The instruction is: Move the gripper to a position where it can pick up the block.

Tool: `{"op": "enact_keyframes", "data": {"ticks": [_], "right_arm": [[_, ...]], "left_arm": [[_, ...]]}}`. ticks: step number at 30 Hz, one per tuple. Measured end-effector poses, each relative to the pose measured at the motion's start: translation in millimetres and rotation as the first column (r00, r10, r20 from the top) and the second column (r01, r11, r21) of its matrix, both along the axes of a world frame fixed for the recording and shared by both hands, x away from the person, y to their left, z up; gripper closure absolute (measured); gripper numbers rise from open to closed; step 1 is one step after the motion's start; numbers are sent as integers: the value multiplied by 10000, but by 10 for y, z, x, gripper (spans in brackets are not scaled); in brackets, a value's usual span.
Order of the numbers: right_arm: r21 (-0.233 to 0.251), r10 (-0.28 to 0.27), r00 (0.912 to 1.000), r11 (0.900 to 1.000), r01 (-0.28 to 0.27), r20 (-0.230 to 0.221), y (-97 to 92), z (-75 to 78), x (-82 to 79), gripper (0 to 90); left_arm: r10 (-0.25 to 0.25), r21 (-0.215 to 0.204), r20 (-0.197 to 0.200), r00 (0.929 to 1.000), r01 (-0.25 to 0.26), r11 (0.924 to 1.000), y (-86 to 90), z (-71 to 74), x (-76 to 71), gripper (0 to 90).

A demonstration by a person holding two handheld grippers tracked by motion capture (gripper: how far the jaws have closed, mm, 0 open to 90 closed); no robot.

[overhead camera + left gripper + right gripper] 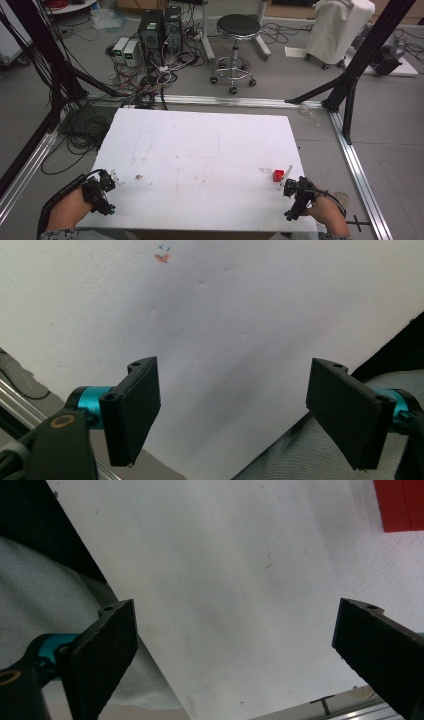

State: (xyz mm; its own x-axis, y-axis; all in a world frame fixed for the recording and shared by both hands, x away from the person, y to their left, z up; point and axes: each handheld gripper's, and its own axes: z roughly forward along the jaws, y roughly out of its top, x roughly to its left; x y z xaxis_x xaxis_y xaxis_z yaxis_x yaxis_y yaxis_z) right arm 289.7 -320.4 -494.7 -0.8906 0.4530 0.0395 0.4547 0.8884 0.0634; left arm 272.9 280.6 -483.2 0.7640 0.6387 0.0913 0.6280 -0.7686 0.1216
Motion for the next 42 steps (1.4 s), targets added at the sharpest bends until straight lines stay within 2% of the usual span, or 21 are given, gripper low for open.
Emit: {"op": "enact_keyframes", "data": {"ticks": [12, 18, 33, 37, 38, 42], "right_arm": [[55, -117, 9999, 9999, 117, -2, -22, -3, 1, 40], [111, -143, 9998, 9998, 141, 151, -46, 29, -3, 40], [120, -120, 9997, 9999, 118, 195, -44, 16, 15, 40], [189, -176, 9994, 9997, 171, 303, -58, 23, 24, 40], [70, -155, 9989, 9999, 152, 443, -67, 19, 30, 40], [-4, -205, 9985, 9998, 206, 517, -112, -5, 46, 40]], "left_arm": [[3, -7, 121, 9999, -3, 10000, -17, 8, -3, 219], [-51, 38, 105, 9999, 51, 10000, -31, 14, -5, 219], [-39, 28, 95, 9999, 39, 10000, -39, 17, -12, 220], [-66, 33, 90, 9999, 65, 10000, -50, 11, -16, 219], [-112, 51, -1, 9999, 112, 9999, -53, 11, -13, 219], [-233, 87, 23, 9997, 233, 9997, -73, 9, -6, 220]]}}
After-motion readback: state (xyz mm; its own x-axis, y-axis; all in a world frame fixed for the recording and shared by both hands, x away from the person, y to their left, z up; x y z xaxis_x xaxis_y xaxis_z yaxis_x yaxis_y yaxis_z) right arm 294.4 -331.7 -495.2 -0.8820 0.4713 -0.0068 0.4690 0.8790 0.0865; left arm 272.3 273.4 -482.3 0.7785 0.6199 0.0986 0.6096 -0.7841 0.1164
